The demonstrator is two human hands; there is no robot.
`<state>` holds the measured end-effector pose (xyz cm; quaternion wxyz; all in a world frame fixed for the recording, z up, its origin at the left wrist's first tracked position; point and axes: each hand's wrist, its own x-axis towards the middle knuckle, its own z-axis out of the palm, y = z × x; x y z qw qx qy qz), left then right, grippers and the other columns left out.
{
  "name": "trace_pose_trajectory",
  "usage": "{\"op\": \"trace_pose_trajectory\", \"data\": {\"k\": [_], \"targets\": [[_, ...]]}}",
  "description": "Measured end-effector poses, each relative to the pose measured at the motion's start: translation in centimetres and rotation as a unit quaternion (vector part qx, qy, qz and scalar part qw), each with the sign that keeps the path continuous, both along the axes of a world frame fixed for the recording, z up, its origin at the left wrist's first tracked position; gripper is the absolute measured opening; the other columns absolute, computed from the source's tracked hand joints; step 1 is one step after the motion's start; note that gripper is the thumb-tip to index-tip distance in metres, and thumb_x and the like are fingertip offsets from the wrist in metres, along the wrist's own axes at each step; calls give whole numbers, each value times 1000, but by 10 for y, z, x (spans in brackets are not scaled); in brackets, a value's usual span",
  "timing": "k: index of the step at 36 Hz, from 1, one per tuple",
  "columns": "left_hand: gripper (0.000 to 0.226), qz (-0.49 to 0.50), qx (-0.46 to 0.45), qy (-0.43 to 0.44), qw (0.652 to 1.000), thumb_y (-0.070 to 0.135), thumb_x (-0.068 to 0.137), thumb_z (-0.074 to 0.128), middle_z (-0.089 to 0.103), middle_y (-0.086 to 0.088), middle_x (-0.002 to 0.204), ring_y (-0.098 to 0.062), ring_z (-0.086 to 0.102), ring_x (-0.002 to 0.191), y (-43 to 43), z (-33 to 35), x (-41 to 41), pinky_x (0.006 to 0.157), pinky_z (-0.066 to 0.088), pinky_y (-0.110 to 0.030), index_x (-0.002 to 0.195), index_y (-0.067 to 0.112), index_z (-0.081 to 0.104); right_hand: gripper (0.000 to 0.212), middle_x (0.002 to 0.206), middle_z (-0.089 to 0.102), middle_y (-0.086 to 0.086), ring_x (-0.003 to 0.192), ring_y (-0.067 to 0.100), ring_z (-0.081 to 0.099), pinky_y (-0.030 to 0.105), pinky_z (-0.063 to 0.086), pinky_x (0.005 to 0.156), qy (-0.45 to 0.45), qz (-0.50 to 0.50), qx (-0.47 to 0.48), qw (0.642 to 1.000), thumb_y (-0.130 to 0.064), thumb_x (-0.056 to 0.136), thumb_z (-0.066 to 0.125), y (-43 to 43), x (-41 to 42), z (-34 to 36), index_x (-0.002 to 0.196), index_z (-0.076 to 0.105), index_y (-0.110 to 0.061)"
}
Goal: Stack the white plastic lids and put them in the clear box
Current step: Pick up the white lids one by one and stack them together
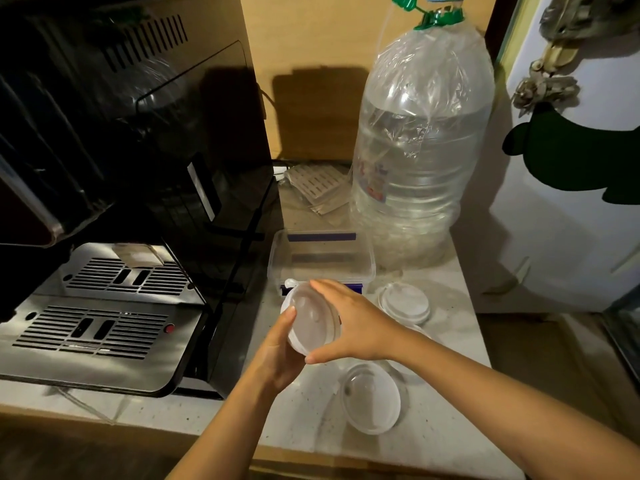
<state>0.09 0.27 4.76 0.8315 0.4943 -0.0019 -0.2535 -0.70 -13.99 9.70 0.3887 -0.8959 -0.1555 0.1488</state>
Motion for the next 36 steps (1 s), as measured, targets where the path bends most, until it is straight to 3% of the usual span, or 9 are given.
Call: {"op": "trace_pose_trajectory", "data": {"k": [10,13,15,17,20,26,31,36], "targets": [[78,-39,1,2,999,54,23,85,75,-3,77,-16,70,73,-4,-10,2,59,58,-29,90,19,66,92,148,32,-6,133,15,35,30,41,103,16,25,-16,999,-37,68,77,-5,4,-11,141,23,-26],[86,-45,14,14,999,54,24,85,72,-6,85,-21,69,80,-4,-16,0,61,57,-31,98,18,62,102,156,18,-6,141,13,21,29,33,110,48,36,-36,998,-41,68,75,-9,5,-21,146,11,-26],[93,-49,27,23,998,56,26,84,68,-10,95,-24,67,86,-1,-21,-2,65,57,-33,106,17,59,101,153,23,-6,139,14,26,32,36,109,61,32,-29,997,-44,65,76,-13,2,-25,145,16,-29],[110,-46,39,40,997,57,27,84,59,-15,109,-29,61,96,2,-26,-4,70,57,-35,121,13,49,97,152,26,-4,137,15,28,26,31,108,74,34,-29,996,-37,67,78,-20,-2,-29,143,19,-26],[120,-38,29,75,996,55,26,86,54,-18,113,-33,56,99,7,-38,-8,72,57,-39,128,11,40,105,158,8,-5,144,15,11,28,17,114,81,54,-85,992,-40,70,75,-33,-11,-39,147,4,-25],[101,-45,0,128,991,47,26,89,56,-16,104,-33,54,99,19,-57,-18,73,57,-39,113,15,50,105,159,6,-2,145,20,12,36,24,115,99,83,-207,970,-45,71,72,-47,-34,-64,147,2,-26],[109,-37,5,158,987,46,26,90,56,-15,104,-32,53,100,25,-66,-19,75,57,-39,121,14,44,107,159,1,1,146,21,4,36,19,116,81,100,-259,957,-44,71,73,-46,-50,-80,147,-1,-23],[102,-41,11,161,986,47,25,89,56,-15,106,-31,55,100,28,-70,-21,75,57,-39,114,20,48,104,158,6,3,145,24,7,37,20,115,40,117,-289,949,-39,73,72,-40,-54,-83,147,2,-18]]}}
